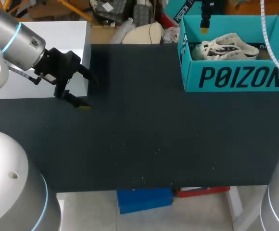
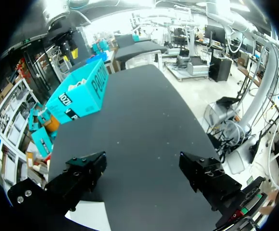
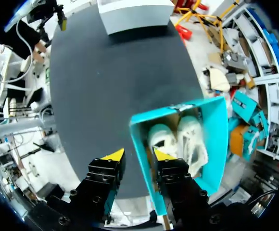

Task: Take the shoe out of the shoebox, open the shoe tongue, remove and reinsert the insole, then place the shoe into the shoebox

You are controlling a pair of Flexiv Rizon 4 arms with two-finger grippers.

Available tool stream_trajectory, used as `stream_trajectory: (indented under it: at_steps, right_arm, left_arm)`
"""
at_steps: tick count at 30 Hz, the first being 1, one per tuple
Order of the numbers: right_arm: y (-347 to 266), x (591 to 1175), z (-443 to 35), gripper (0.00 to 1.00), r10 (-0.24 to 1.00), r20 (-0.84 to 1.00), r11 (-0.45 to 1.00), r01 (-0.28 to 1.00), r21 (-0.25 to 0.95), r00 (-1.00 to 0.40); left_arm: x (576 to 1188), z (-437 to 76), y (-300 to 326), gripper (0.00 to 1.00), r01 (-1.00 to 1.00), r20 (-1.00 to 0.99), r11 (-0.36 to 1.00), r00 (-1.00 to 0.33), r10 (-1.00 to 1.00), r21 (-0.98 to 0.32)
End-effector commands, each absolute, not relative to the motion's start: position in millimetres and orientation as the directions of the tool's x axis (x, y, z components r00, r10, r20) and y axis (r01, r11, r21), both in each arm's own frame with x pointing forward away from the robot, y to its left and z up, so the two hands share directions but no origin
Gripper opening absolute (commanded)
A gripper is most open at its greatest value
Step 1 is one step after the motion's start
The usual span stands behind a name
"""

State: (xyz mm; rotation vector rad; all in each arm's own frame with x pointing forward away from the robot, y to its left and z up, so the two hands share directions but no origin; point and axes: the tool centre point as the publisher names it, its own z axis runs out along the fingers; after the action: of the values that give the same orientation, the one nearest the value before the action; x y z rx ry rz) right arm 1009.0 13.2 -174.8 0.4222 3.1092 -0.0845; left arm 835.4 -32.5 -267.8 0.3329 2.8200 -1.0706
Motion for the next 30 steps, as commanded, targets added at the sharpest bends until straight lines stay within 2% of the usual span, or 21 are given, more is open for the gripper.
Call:
stream_trajectory:
  at_steps: [1,3,4,17,30]
  right_arm:
    - [57,891,-186,0.49,0.250,-0.322,0.957,0.283,-0.059,-0.913]
    - [69,878,-193,0.95,0.224,-0.350,0.956,0.275,-0.103,-0.910]
    - [72,873,-195,1.00,0.242,-0.374,0.952,0.293,-0.085,-0.895]
    - [75,828,-243,1.00,0.369,-0.268,0.920,0.391,-0.031,-0.890]
    - [64,822,-263,1.00,0.342,-0.195,0.934,0.355,-0.040,-0.919]
  left_arm:
    - [835,-269,-33,1.00,0.242,-0.180,0.729,-0.970,0.164,-0.641]
    - [835,-269,-33,1.00,0.242,-0.180,0.729,-0.970,0.164,-0.641]
    - [835,-269,-33,1.00,0.242,-0.180,0.729,-0.970,0.164,-0.641]
    - [835,-269,-33,1.00,0.242,-0.180,0.729,-0.970,0.164,-0.641]
    - [835,-269,-33,1.00,0.242,-0.180,0.729,-0.970,0.164,-0.641]
